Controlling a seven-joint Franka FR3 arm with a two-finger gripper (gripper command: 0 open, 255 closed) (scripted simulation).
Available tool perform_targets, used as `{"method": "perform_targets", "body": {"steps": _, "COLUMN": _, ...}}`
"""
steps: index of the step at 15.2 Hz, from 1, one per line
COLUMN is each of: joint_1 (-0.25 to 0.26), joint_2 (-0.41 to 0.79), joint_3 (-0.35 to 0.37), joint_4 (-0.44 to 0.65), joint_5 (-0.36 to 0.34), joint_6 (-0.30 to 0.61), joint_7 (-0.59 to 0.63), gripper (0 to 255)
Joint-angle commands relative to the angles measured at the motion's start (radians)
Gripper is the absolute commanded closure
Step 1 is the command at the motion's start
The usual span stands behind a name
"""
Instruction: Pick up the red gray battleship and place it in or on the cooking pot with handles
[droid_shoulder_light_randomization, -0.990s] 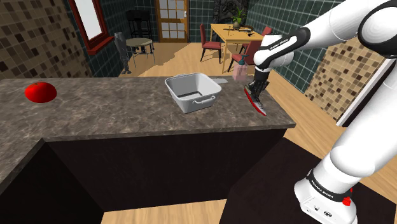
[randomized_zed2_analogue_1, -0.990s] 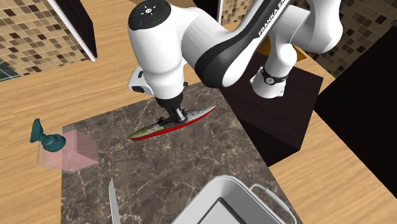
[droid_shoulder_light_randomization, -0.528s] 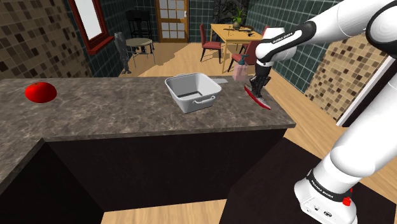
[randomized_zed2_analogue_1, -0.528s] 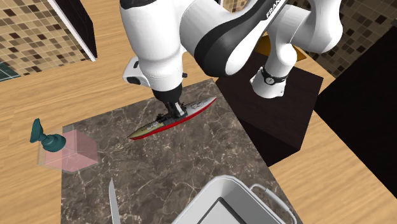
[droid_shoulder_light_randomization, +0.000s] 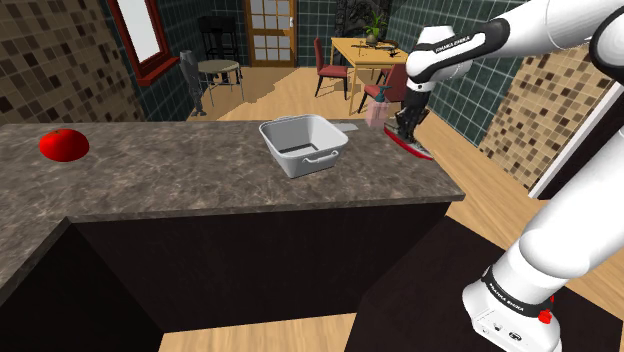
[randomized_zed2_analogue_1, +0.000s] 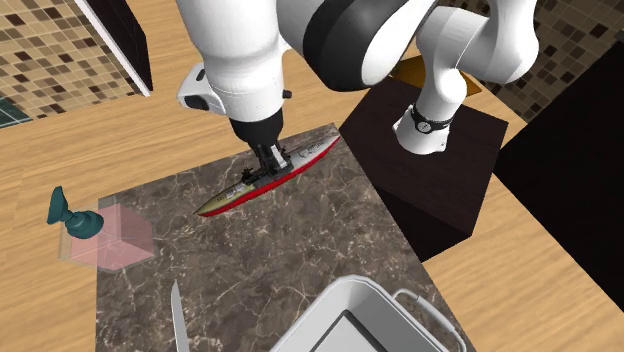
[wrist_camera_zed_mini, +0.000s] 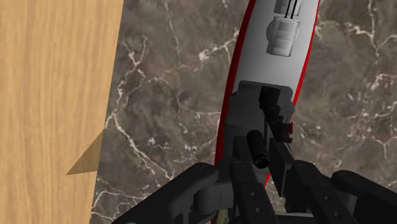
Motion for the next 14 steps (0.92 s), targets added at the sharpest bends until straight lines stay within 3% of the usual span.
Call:
{"method": "perform_targets", "body": {"steps": 1, "joint_1": 0.000, "joint_2": -0.013, "joint_3": 0.001, "joint_4": 0.014, "joint_5": -0.004, "joint_6": -0.026, "joint_7": 0.002, "gripper": 255}}
{"method": "perform_targets", "body": {"steps": 14, "joint_1": 0.003, "joint_2": -0.054, "joint_3": 0.006, "joint_4": 0.147, "joint_5": -0.012, "joint_6": -0.199, "joint_7": 0.007, "gripper": 255}}
